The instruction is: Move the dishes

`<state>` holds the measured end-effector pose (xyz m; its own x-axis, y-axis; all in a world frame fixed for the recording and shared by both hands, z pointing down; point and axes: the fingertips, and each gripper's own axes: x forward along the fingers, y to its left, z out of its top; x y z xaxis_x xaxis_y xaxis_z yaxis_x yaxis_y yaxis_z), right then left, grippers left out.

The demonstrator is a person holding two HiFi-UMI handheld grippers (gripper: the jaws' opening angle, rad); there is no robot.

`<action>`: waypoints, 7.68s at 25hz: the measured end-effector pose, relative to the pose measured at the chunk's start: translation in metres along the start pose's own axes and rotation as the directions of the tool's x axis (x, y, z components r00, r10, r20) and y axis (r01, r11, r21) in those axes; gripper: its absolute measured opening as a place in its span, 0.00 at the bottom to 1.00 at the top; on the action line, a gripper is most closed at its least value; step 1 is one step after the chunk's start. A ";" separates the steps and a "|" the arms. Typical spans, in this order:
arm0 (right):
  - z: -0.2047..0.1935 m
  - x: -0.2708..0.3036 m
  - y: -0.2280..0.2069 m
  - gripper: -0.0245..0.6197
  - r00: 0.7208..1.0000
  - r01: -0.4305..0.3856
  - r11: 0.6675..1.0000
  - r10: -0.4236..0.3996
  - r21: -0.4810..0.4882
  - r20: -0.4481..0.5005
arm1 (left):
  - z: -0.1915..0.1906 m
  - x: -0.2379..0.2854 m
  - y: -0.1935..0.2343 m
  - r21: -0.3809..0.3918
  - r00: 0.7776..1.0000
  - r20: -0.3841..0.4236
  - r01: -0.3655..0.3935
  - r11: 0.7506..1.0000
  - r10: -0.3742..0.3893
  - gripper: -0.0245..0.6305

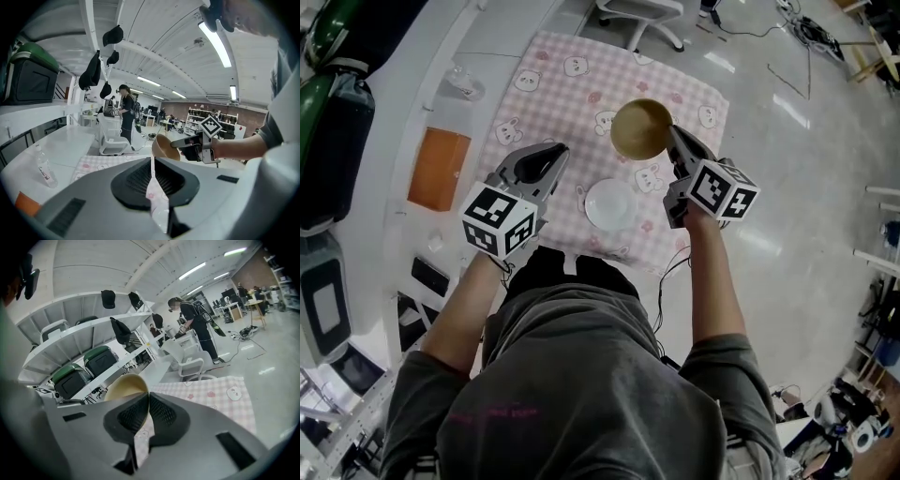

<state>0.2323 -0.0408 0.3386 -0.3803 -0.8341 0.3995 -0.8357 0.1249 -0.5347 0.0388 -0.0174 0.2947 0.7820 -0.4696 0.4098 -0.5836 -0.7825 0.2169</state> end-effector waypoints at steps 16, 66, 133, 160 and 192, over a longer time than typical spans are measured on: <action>-0.062 -0.030 -0.015 0.06 0.985 0.171 0.977 -0.170 0.129 -0.017 | -0.027 0.019 -0.011 0.010 0.973 -0.105 0.209 0.978 -0.206 0.07; -0.287 -0.016 -0.068 0.06 0.903 0.401 0.859 -0.312 0.320 -0.295 | -0.175 0.038 -0.014 -0.101 0.860 -0.364 0.346 0.933 -0.358 0.06; -0.146 -0.017 0.009 0.07 0.950 0.312 0.937 -0.308 0.159 -0.050 | -0.062 0.018 0.004 0.035 0.911 -0.172 0.386 0.922 -0.375 0.06; -0.063 -0.085 0.104 0.07 0.937 0.263 0.961 -0.275 0.085 0.213 | 0.005 -0.052 0.014 0.111 0.951 0.003 0.306 0.946 -0.308 0.06; -0.095 -0.201 0.147 0.06 0.984 0.084 0.988 -0.063 -0.127 0.166 | -0.017 -0.125 -0.112 0.104 0.984 0.109 0.129 0.986 -0.141 0.06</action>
<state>0.1479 0.1965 0.2507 -0.2560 -0.9180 0.3028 -0.9084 0.1213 -0.4000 0.0027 0.1366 0.2344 0.8754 -0.3968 0.2760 -0.4516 -0.8750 0.1745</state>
